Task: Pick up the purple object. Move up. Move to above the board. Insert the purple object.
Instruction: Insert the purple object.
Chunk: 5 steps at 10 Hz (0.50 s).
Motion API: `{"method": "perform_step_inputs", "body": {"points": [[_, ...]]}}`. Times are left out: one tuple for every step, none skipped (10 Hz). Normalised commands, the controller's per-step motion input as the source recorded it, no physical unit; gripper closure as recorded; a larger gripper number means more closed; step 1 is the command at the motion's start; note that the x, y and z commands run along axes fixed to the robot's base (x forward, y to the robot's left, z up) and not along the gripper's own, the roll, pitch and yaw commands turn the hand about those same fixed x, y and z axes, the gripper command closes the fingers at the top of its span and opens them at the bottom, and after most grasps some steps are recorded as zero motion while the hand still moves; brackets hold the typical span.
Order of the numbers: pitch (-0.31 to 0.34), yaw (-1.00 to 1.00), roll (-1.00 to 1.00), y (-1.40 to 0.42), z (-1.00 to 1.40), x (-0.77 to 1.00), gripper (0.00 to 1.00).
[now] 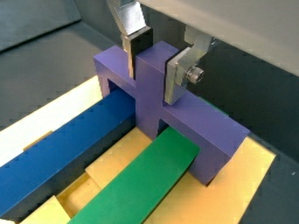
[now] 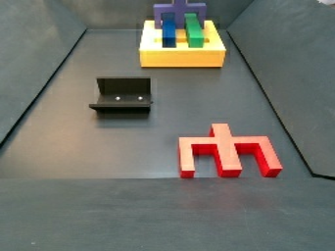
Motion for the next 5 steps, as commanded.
{"method": "perform_step_inputs", "body": {"points": [[-0.09, 0.0, 0.0, -0.03, -0.55, -0.06, 1.0], [-0.211, 0.03, -0.06, -0.04, -0.75, 0.0, 1.0], [-0.167, 0.02, -0.01, -0.03, -0.65, 0.0, 1.0], [0.0, 0.0, 0.0, 0.0, -0.28, 0.01, 1.0], [0.0, 0.0, 0.0, 0.0, 0.0, 0.0, 1.0]]}}
